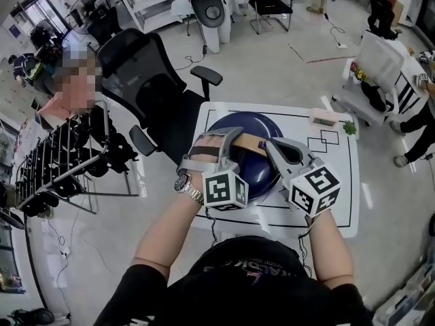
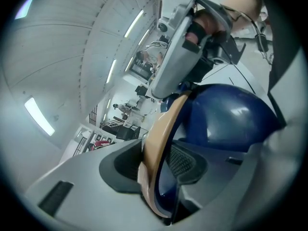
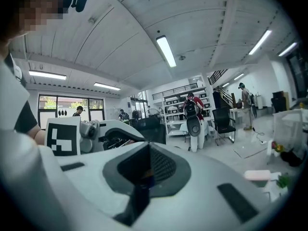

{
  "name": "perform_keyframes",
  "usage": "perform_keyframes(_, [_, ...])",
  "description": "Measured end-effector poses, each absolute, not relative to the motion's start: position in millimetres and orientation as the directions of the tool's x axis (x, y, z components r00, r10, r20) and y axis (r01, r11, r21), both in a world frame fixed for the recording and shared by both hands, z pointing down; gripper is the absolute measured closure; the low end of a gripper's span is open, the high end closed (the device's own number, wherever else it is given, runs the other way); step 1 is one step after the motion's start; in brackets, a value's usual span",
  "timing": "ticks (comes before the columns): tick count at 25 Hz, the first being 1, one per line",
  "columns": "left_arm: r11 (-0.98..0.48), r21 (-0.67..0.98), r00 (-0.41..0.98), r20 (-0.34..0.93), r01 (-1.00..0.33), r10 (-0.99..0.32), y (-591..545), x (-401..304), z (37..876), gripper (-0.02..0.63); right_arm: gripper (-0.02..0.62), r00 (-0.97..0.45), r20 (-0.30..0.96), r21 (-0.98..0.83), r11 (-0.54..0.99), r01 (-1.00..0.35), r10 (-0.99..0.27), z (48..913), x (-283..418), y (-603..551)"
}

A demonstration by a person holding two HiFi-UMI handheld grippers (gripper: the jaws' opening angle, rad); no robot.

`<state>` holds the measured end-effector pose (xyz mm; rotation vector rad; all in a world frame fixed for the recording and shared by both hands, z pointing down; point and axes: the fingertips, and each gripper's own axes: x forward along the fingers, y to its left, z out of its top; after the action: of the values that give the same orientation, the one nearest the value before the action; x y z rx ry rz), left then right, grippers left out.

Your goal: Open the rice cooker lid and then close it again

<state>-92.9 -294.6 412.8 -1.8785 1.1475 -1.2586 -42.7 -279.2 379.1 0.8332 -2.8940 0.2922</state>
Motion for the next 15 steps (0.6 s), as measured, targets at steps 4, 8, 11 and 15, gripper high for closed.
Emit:
perform_keyframes(4, [-0.45, -0.839, 0.165, 0.419, -0.305, -0.893, -296.2, -86.9, 419.2, 0.456, 0.594, -0.844, 0.174, -0.171, 0.828, -0.534, -0.508, 388.8, -36.3, -281.4])
perform_keyframes(8, [-0.454, -0.845, 0.152, 0.428, -0.283, -0.891, -295.3, -82.4, 425.7, 0.453, 0.594, -0.843, 0.189, -0.183, 0.825, -0.534, -0.503, 398.1, -31.8, -280.8])
perform_keyframes(11, [-0.457, -0.848, 0.142, 0.435, -0.268, -0.889, -294.9, -79.6, 430.6, 0.45, 0.594, -0.844, 0.196, -0.194, 0.824, -0.533, -0.5, 405.0, -28.7, -280.6])
perform_keyframes(15, [-0.46, -0.854, 0.124, 0.443, -0.242, -0.888, -295.5, -75.9, 437.4, 0.448, 0.594, -0.846, 0.205, -0.209, 0.822, -0.529, -0.492, 414.4, -24.8, -281.6])
